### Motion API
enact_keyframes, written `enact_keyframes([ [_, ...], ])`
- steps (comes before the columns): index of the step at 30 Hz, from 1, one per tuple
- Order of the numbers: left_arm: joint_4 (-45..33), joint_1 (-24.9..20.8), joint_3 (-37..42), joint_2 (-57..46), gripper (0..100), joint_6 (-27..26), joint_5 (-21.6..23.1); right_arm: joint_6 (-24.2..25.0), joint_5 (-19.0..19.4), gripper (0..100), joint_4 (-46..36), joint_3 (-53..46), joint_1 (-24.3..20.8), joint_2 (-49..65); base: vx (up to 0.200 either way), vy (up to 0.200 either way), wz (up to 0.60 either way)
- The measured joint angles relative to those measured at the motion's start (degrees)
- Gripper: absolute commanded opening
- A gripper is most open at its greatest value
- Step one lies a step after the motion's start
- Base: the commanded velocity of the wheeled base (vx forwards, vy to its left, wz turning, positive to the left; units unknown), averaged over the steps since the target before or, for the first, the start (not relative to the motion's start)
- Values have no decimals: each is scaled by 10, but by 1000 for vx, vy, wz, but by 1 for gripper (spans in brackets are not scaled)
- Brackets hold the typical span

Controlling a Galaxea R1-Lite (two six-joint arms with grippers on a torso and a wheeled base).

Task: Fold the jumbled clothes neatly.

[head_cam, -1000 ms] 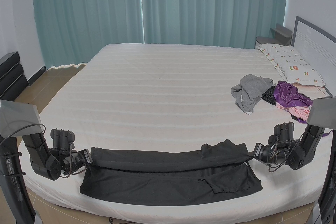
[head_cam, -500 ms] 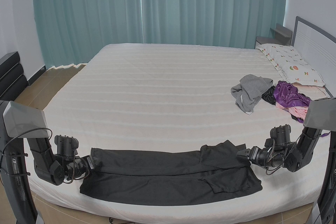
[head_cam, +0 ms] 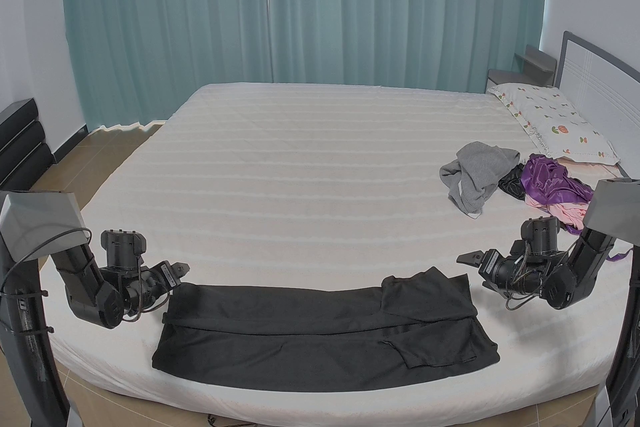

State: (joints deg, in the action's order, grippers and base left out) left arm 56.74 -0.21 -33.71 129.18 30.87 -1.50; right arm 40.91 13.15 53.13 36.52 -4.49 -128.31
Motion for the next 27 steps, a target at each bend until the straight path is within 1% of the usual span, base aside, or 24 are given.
enact_keyframes([
  [5, -1, -8, -46, 47, 100, 13, -6, 15, -3, 100, -14, 42, -4, -22, 0, 0, 0],
  [6, -1, -10, -55, 56, 0, 14, -7, 16, -4, 100, -16, 52, -5, -27, 0, 0, 0],
  [12, 0, -14, -77, 88, 0, 18, -10, 21, -13, 100, -23, 83, -10, -58, 0, 0, 0],
  [17, 10, -13, -82, 100, 0, 25, -34, 21, -33, 100, -23, 85, -14, -72, 0, 0, 0],
  [20, 35, -12, -82, 105, 0, 46, -51, 21, -40, 100, -23, 85, -14, -76, 0, 0, 0],
  [23, 64, -11, -77, 107, 0, 54, -59, 20, -49, 100, -32, 90, -13, -82, 0, 0, 0],
  [27, 68, -10, -71, 109, 0, 56, -61, 21, -57, 100, -49, 104, -15, -87, 0, 0, 0],
])
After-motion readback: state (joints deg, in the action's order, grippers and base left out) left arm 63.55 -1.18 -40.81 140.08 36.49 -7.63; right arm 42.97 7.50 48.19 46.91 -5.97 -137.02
